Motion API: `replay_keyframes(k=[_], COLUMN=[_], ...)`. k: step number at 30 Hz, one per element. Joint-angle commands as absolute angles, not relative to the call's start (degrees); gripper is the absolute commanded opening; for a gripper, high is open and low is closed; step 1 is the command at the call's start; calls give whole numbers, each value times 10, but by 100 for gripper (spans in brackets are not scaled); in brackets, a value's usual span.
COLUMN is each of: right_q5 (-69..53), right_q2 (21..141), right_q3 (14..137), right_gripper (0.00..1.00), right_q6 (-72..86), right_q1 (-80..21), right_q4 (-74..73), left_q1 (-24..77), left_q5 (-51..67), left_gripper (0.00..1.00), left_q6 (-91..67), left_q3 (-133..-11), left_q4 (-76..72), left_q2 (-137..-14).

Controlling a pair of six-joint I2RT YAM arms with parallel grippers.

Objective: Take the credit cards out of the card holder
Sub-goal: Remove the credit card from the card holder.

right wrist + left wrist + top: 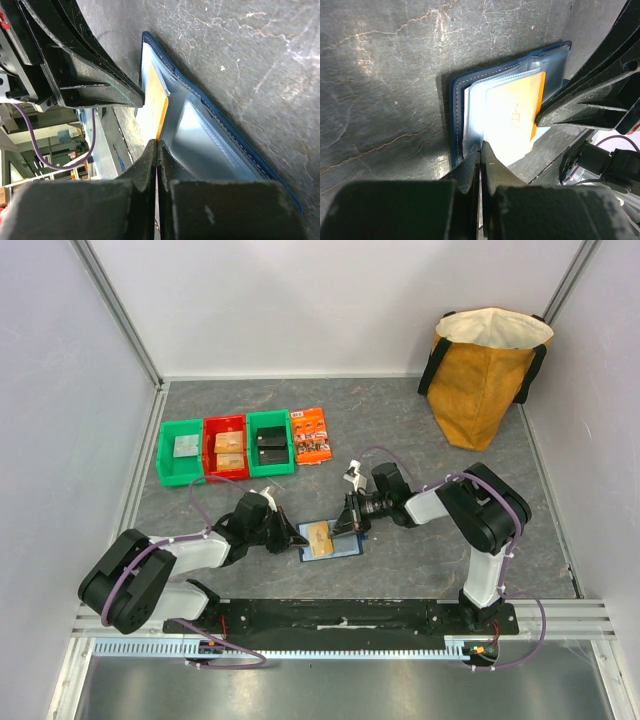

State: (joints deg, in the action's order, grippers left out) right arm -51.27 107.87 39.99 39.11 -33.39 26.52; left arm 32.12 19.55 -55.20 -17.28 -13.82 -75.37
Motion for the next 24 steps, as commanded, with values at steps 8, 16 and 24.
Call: replay_keyframes(k=[8,16,24], right_q5=[-517,-501,-499], right_q2=[1075,1070,1070], right_q3=[408,413,417], right_gripper=[0,0,0], right_q6=[347,332,335], right_q1=[-324,-325,-325], right_q4=[225,198,198], left_q1=[320,321,321], left_q5=[157,180,192], left_gripper=[2,23,28], left_q6=[-548,-542,-522], left_q3=[-158,-170,-220], left_q4=[-92,-103,-110], left_q2=[-759,-700,-714])
